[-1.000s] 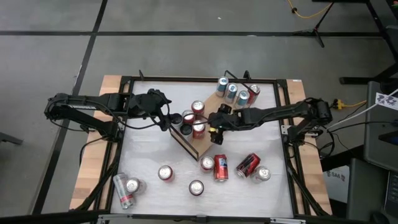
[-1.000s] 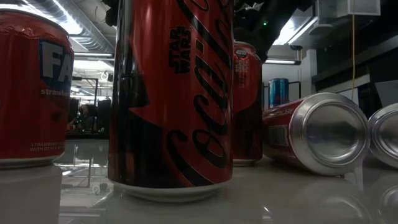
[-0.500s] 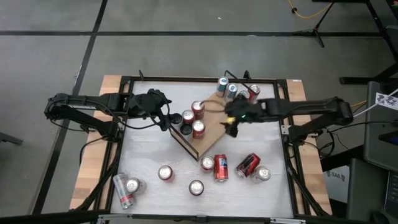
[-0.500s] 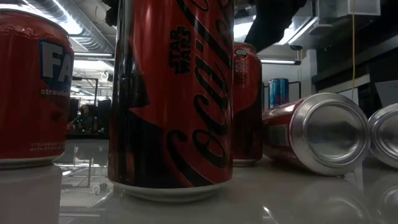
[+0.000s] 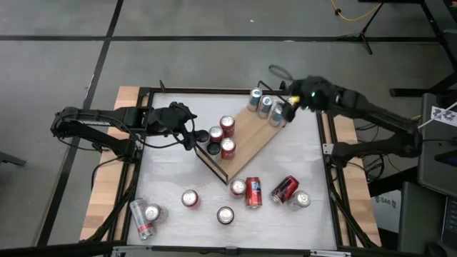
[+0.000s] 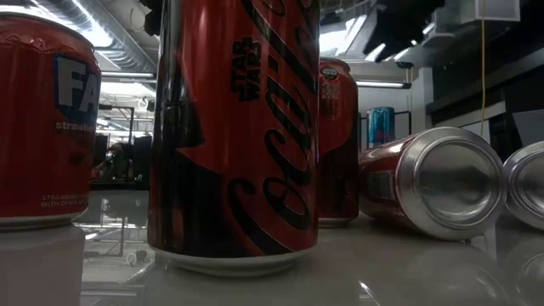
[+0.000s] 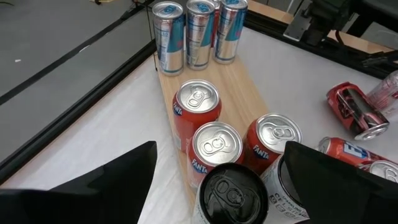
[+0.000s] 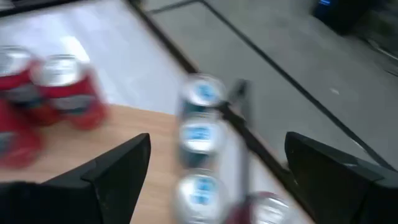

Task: Place canned beverage on shelf
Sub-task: Put the orange soda can on the shelf aligned with the other orange soda can

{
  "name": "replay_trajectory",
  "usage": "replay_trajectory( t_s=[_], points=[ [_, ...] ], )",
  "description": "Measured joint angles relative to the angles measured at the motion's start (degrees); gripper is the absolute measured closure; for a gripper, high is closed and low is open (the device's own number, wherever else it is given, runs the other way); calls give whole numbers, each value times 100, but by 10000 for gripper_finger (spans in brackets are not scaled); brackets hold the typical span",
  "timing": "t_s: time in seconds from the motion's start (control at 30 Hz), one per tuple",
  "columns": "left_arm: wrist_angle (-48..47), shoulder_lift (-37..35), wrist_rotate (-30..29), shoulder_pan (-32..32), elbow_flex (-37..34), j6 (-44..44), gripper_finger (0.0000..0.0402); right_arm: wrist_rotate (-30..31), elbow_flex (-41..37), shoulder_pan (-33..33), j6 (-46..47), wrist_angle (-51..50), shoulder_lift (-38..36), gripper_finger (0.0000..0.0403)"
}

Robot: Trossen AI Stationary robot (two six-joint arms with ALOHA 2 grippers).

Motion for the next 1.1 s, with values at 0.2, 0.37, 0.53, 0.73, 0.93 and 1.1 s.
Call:
replay_trajectory(
  t_s=[0.2, 0.37, 0.53, 0.73, 0.93, 1.1],
  points=[
    [0, 0, -1, -1, 0, 0, 56, -184, 2, -1285, -356, -83, -17, 40],
    [-2, 0, -2, 1, 0, 0, 56, -740, 4, -2242, -564, -119, 192, 40],
    [-2, 0, -4, -1, -2, 0, 56, -1480, 4, -3054, -623, -433, 608, 40],
    [-2, 0, -3, -1, 0, 0, 56, -2148, 4, -3506, -621, -705, 1291, 40],
    [-2, 0, -1, -1, 0, -2, 56, -2688, 4, -3601, -624, -701, 1811, 40],
    [-2, 0, -2, -1, -1, -1, 56, -2706, 4, -3594, -625, -701, 2095, 40]
  ],
)
